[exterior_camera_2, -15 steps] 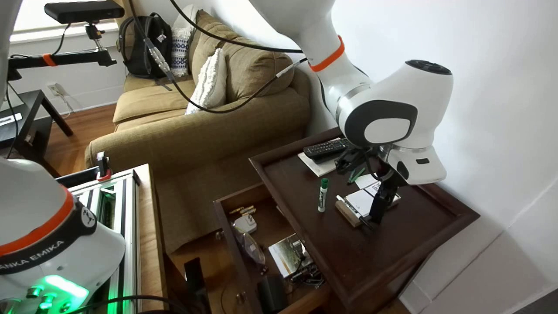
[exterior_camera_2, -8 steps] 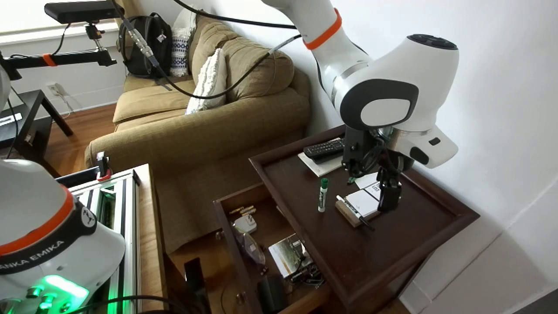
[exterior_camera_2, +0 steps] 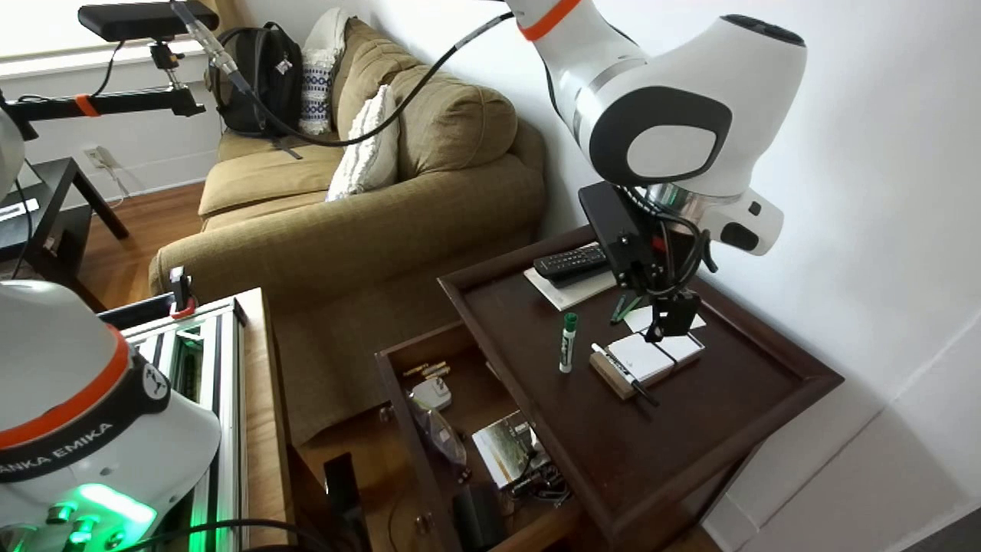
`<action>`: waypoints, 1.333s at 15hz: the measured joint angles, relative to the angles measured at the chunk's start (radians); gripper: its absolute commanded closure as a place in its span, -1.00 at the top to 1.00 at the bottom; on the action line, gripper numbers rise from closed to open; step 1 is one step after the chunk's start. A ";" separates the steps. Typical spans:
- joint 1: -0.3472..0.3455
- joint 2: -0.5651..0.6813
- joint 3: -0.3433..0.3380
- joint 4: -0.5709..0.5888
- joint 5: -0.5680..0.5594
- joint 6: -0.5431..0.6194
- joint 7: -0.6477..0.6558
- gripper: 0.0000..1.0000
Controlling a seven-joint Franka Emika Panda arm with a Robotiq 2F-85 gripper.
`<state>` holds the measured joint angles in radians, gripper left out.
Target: Place the black marker on the notepad
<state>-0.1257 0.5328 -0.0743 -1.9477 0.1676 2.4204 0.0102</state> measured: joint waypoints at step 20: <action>0.011 -0.129 -0.023 -0.069 -0.176 -0.068 -0.029 1.00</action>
<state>-0.1146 0.4040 -0.0976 -2.0168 -0.0085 2.3526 -0.0189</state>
